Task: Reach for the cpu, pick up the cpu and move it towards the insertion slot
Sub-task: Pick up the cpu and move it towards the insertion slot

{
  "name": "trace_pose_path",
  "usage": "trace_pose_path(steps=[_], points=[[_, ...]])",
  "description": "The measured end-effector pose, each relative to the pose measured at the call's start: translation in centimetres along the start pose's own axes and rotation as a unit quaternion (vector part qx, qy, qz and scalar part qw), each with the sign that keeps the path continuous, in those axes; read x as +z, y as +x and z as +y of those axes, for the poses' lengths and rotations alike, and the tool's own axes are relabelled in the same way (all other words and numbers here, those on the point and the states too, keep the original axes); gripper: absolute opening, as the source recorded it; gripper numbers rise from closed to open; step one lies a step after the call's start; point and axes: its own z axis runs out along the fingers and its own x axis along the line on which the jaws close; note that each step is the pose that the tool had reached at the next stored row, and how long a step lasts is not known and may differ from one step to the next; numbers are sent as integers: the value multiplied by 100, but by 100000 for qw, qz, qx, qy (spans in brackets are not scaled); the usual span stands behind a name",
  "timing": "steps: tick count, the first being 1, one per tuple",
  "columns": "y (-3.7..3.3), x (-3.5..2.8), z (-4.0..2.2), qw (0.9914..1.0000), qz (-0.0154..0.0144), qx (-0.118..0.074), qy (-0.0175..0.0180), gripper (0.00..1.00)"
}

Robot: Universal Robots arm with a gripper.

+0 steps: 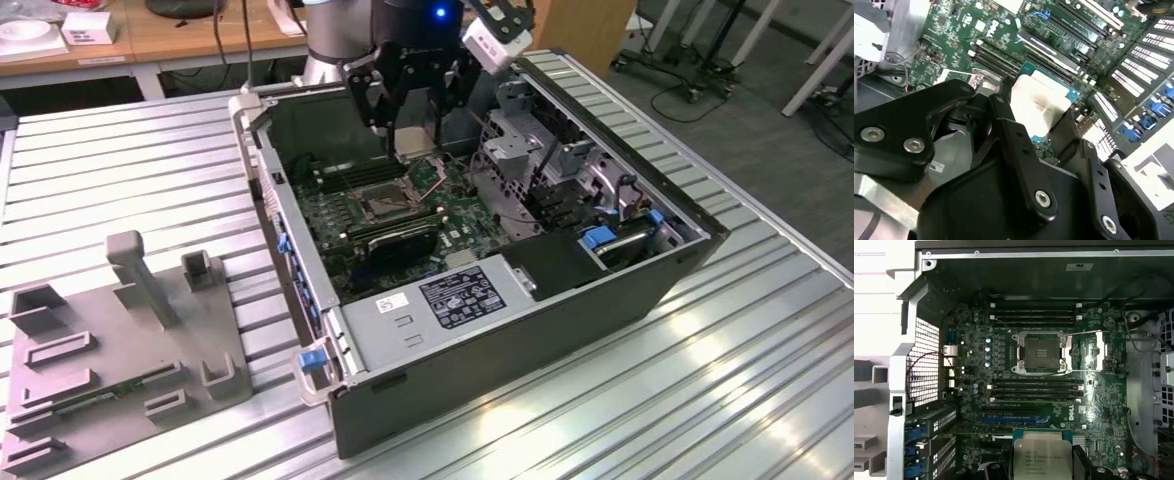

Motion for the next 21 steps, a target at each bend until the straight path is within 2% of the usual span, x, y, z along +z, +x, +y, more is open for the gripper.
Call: trace_pose_path(steps=[1,14,16,21], points=[[-88,5,0,100000,1,-7,2,55],[-369,21,2,100000,0,-8,0,55],[-470,26,2,100000,3,-5,0,55],[-572,32,3,100000,1,-2,5,55]])
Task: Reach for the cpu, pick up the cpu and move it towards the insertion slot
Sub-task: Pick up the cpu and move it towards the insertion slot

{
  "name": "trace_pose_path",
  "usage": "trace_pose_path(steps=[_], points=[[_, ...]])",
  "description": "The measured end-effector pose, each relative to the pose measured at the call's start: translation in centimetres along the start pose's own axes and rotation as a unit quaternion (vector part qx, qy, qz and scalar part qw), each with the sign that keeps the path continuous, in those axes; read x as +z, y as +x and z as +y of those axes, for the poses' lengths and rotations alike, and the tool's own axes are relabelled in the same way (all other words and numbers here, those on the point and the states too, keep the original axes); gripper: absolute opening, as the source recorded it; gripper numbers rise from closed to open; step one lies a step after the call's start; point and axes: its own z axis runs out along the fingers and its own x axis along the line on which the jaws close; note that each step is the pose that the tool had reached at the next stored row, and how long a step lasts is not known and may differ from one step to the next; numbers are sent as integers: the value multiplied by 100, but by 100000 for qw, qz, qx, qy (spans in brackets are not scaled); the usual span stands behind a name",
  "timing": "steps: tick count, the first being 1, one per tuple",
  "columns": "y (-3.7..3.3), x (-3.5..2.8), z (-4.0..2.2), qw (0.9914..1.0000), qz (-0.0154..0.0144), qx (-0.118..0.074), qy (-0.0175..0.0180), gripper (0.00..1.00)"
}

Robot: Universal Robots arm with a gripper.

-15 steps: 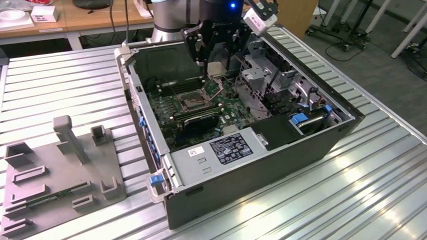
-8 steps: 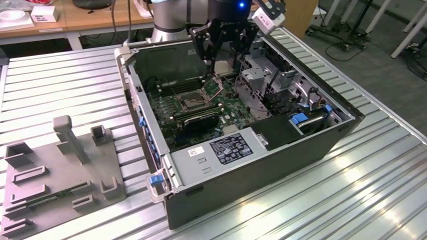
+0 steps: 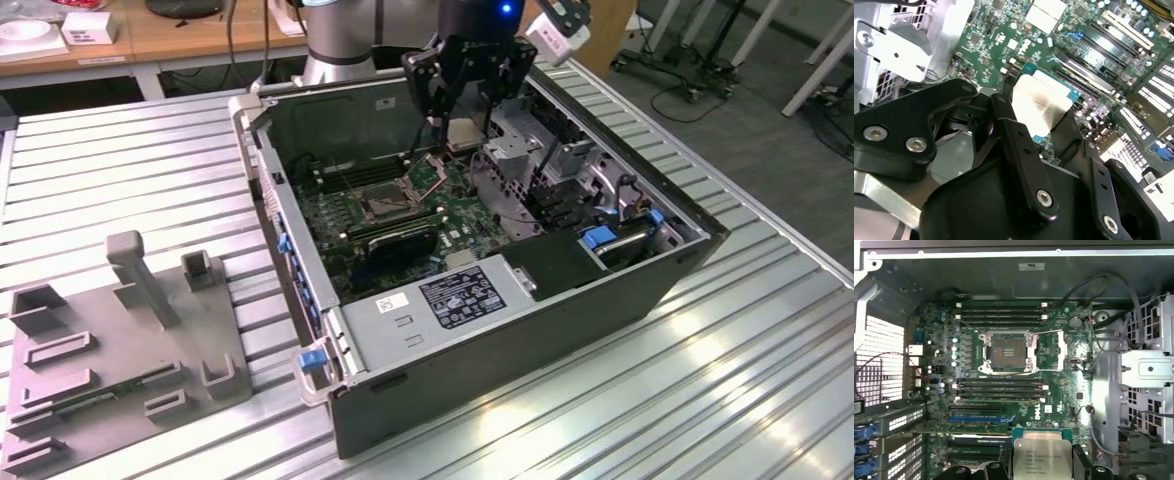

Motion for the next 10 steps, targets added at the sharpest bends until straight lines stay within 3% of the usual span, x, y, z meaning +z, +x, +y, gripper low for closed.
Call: trace_pose_path(steps=[2,6,10], points=[[-51,3,0,100000,-6,-3,-8,55],[68,-1,1,100000,-2,-4,-2,55],[73,-1,0,100000,0,-5,-1,55]])
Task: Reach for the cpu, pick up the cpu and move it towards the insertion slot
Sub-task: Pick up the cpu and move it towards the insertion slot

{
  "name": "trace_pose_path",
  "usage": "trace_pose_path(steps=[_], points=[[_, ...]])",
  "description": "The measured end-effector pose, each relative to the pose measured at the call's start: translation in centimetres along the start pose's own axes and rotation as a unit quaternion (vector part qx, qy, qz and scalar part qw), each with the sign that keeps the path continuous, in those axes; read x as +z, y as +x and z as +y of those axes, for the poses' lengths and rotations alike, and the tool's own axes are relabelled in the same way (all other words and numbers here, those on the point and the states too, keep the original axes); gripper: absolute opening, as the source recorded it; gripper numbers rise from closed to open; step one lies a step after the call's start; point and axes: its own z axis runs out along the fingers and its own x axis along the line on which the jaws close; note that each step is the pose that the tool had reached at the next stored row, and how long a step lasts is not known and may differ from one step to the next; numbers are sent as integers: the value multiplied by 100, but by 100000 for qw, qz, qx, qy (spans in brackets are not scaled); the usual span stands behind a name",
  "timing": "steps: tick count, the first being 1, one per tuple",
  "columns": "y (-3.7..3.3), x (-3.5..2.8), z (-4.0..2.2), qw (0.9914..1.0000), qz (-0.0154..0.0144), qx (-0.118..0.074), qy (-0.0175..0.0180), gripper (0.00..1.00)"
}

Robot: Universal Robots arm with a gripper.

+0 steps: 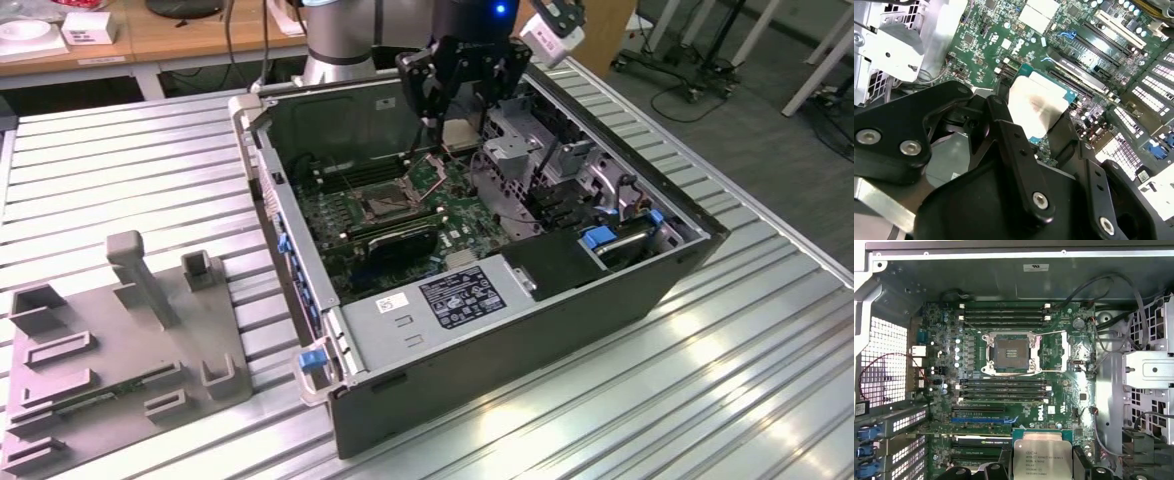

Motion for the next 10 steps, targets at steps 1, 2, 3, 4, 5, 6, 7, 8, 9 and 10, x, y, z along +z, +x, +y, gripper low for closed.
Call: trace_pose_path(steps=[1,2,3,4,5,6,7,8,9,10], points=[[1,0,0,100000,0,2,0,55],[2,-1,5,100000,3,-2,17,55],[3,6,164,100000,0,4,2,55],[3,9,203,100000,-1,2,-1,55],[3,11,238,100000,-2,1,-6,55],[3,13,272,100000,0,2,2,55],[4,14,307,100000,2,4,4,55],[4,17,343,100000,-1,5,-2,55],[4,19,375,100000,-3,4,-7,55],[4,20,406,100000,1,5,0,55]])
